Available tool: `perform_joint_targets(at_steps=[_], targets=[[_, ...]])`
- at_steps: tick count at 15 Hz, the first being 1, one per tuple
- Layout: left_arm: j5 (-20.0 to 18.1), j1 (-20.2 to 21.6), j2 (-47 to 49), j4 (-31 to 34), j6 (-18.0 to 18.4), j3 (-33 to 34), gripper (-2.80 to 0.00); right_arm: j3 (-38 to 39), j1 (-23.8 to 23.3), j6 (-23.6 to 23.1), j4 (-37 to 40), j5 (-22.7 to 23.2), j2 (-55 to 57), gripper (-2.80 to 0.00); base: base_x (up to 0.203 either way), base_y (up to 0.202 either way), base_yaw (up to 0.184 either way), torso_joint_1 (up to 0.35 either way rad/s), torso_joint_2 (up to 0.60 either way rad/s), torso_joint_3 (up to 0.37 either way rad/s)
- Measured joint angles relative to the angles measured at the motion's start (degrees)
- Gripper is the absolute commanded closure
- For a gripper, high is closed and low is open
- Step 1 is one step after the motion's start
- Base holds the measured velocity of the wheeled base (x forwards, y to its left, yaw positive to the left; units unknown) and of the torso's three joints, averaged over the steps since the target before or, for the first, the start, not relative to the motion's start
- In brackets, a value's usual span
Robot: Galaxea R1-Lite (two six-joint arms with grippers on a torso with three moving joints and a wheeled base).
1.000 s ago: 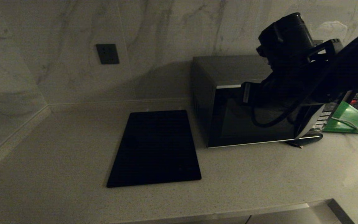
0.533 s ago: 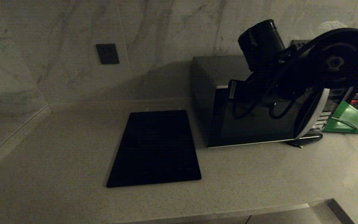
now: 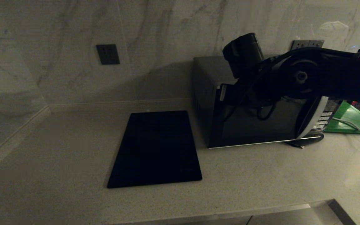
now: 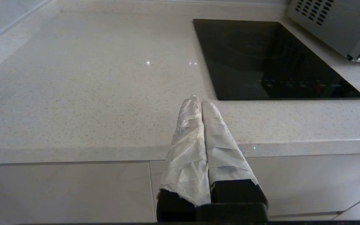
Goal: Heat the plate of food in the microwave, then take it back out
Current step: Open the microwave oven
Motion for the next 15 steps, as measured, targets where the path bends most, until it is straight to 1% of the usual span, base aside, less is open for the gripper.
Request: perform_joint_targets(at_steps=[4,6,11,13,15], targets=[[0.00,0.04,0.00,0.02,-0.02,0.00,0.00,-0.39,-0.02,-0.41,-2.94,-0.13,1.41,0.00,0.000,0.000,0.000,0.000,0.00,0.000],[-0.02,-0.02,0.00,0.02,-0.02,0.00,0.00,-0.70,-0.02,-0.44,-3.39,-1.30,2.04,0.00,0.000,0.000,0.000,0.000,0.00,0.000],[-0.02,0.00,0.00,0.02,-0.02,0.00,0.00,-0.43,-0.05,-0.28,-3.17,-1.47,1.89,0.00,0.000,0.000,0.000,0.000,0.00,0.000],[-0.02,0.00,0.00,0.02,0.00,0.00,0.00,1.01,0.32,-0.28,-2.98,-1.47,-0.06,0.00,0.000,0.000,0.000,0.000,0.00,0.000],[-0.02,0.00,0.00,0.02,-0.02,0.00,0.00,5.08,1.26,-0.36,-2.35,-1.51,-4.21,0.00,0.000,0.000,0.000,0.000,0.00,0.000]])
